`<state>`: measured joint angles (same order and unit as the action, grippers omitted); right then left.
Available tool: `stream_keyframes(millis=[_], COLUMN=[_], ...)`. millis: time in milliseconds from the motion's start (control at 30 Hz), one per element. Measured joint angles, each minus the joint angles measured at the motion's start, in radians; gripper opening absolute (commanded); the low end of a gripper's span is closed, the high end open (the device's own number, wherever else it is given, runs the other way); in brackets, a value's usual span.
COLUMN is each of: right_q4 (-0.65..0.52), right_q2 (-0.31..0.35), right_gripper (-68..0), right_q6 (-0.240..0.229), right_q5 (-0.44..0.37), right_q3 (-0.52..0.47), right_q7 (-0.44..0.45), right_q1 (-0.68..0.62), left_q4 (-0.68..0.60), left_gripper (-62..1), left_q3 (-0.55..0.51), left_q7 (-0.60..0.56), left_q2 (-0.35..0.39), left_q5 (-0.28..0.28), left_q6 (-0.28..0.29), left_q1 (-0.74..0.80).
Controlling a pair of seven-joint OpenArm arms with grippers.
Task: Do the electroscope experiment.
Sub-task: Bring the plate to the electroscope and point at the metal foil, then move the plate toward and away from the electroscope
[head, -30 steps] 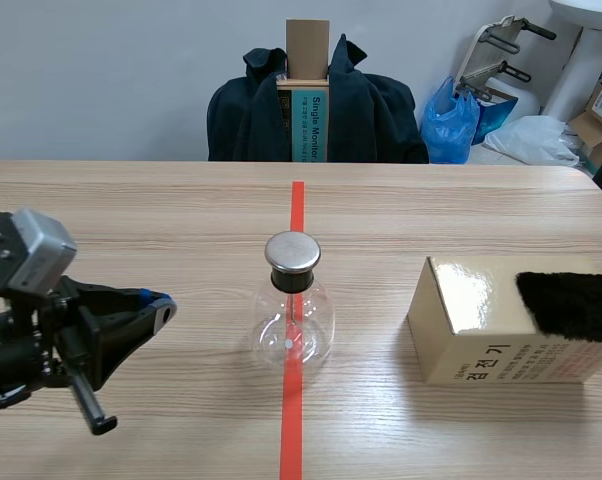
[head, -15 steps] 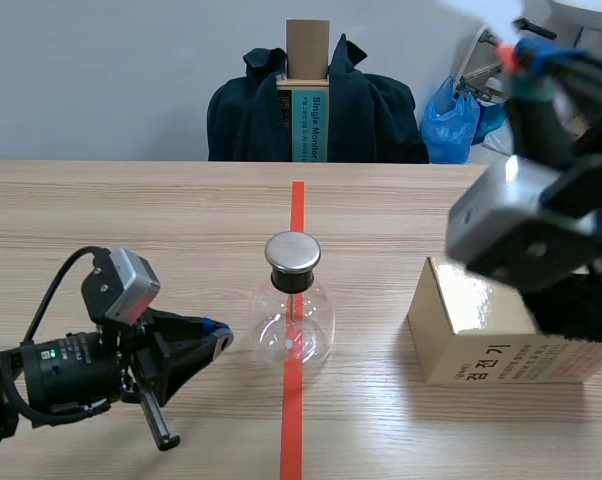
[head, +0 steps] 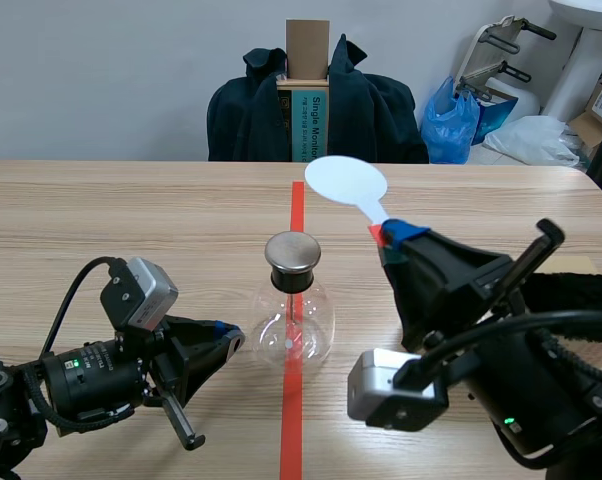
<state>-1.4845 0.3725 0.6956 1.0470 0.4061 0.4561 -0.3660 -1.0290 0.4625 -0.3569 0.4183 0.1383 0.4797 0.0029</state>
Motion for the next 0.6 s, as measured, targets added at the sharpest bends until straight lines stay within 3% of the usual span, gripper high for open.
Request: stream_keyframes(millis=[233,600], right_q4=[0.088,0.115], right_q2=[-0.029,-0.029], right_gripper=[-66.7,-66.7], right_q6=[0.000,0.000], right_q5=[0.043,0.062], right_q3=[0.003,0.003], right_q7=[-0.001,0.000], right_q1=[0.006,0.006], left_q4=[0.000,0.000], left_gripper=[-58.2,-58.2], left_q3=[0.000,0.000], left_q7=[0.000,0.000], left_q2=[0.000,0.000], left_q5=[0.000,0.000], left_q6=[0.000,0.000], left_q1=[0.000,0.000])
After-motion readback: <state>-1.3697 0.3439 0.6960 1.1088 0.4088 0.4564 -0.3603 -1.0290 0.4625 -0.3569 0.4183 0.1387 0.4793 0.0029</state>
